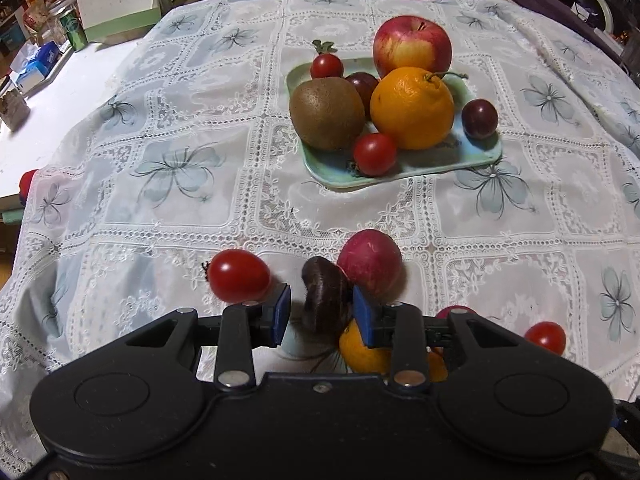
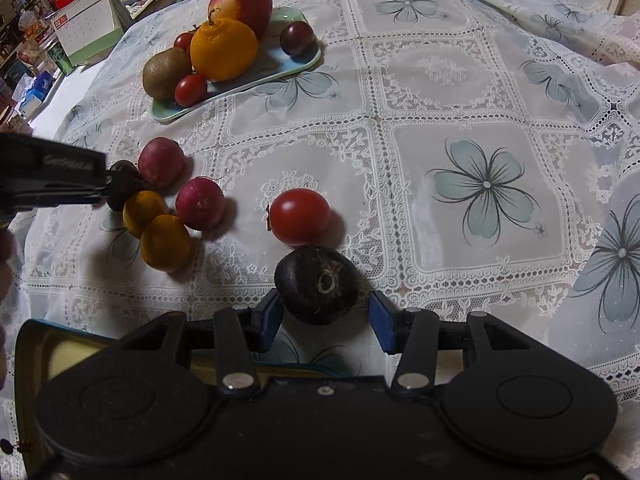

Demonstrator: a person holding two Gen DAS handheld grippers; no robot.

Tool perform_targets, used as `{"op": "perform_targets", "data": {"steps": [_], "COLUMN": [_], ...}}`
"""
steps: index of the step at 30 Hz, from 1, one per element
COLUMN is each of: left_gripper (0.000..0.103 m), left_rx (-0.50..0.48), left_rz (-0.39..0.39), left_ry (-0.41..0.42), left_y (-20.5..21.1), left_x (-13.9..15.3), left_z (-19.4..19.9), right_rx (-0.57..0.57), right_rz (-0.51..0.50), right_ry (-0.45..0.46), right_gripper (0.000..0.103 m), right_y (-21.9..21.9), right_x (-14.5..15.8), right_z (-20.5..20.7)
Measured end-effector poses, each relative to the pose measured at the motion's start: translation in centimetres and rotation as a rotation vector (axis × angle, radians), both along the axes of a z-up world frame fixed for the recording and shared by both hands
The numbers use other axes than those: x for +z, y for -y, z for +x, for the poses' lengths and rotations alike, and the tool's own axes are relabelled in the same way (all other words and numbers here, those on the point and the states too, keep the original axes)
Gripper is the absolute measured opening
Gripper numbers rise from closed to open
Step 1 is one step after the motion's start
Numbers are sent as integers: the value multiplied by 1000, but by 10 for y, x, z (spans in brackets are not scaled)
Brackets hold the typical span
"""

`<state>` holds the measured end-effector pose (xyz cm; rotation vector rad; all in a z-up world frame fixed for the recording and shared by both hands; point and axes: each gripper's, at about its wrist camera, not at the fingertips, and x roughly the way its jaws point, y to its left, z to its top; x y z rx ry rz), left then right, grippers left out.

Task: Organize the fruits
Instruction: 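Grasp a dark purple plum with the right tool while the left tool grasps another, then lower the dark plums into the gold tray and open both tools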

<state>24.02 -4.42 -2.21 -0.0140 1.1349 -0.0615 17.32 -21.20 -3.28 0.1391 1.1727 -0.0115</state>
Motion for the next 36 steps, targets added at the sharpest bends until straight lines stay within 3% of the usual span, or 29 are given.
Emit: {"op": "perform_targets", "data": {"steps": [6,9,13,15,26,36], "left_gripper": [38,37,37,28,28,28], "left_rx": [-22,-24,-23,-25,-44,-60], "left_rz": [-7,-20,-46,-55,-101,-121], "left_ry": [10,16,19,29,48,41], "left_y": [5,2,-5,-8,-21,-38], "left_x": [0,1,7,14,41,57], "left_z": [1,1,-2,-5,-34,-97], "right_rx": [-2,6,17,14,28,88], "right_rz": [-9,-16,-30,-29,2,49], "right_ry": [14,25,40,47,90,89], "right_gripper": [49,42,42,42,42,42], "right_y": [-2,-3,-4,-3,0,-8], "right_x": [1,2,4,6,24,40], "right_z": [1,2,0,-2,-15,-40]}}
